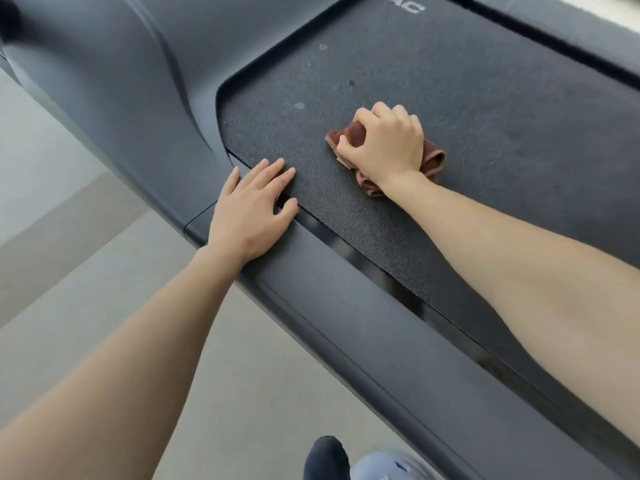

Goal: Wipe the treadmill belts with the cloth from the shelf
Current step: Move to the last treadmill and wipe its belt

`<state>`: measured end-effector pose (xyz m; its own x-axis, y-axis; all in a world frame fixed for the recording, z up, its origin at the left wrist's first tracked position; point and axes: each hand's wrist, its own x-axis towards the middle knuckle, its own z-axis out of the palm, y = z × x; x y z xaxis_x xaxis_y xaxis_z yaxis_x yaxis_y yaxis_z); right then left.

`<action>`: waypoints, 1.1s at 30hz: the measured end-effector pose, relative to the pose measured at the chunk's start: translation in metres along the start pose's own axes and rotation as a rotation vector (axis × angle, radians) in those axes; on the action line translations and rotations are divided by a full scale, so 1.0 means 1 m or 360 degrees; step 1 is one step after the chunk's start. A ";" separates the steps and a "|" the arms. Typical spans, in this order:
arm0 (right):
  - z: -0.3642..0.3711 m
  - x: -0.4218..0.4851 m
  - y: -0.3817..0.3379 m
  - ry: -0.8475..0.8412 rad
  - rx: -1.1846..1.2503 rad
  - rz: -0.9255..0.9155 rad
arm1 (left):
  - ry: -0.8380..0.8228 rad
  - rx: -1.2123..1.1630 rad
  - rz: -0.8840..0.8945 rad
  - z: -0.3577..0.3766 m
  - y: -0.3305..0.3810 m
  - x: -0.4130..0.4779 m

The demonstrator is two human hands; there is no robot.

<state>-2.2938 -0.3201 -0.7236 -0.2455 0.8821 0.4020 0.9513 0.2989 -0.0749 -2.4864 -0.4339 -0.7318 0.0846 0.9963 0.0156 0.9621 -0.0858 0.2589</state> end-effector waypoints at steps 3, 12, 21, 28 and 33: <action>-0.004 -0.014 0.000 0.0003 0.0033 0.0004 | 0.0008 0.0019 -0.0022 -0.001 -0.001 -0.001; -0.071 -0.170 0.054 0.0122 0.0181 0.0039 | -0.0076 0.0193 -0.0038 0.000 0.006 -0.005; -0.021 -0.060 0.059 0.0130 0.0171 0.0132 | -0.0087 0.0236 0.0047 -0.001 0.006 -0.003; 0.015 0.048 0.071 -0.0047 0.0118 0.0167 | -0.0159 0.0232 0.0287 -0.006 0.013 0.026; 0.024 0.051 0.075 0.0097 0.0089 0.0123 | -0.0178 0.0179 0.0242 -0.001 0.010 0.031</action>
<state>-2.2395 -0.2436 -0.7308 -0.1582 0.8800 0.4478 0.9547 0.2520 -0.1579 -2.4745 -0.4044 -0.7281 0.2532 0.9654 -0.0626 0.9583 -0.2415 0.1525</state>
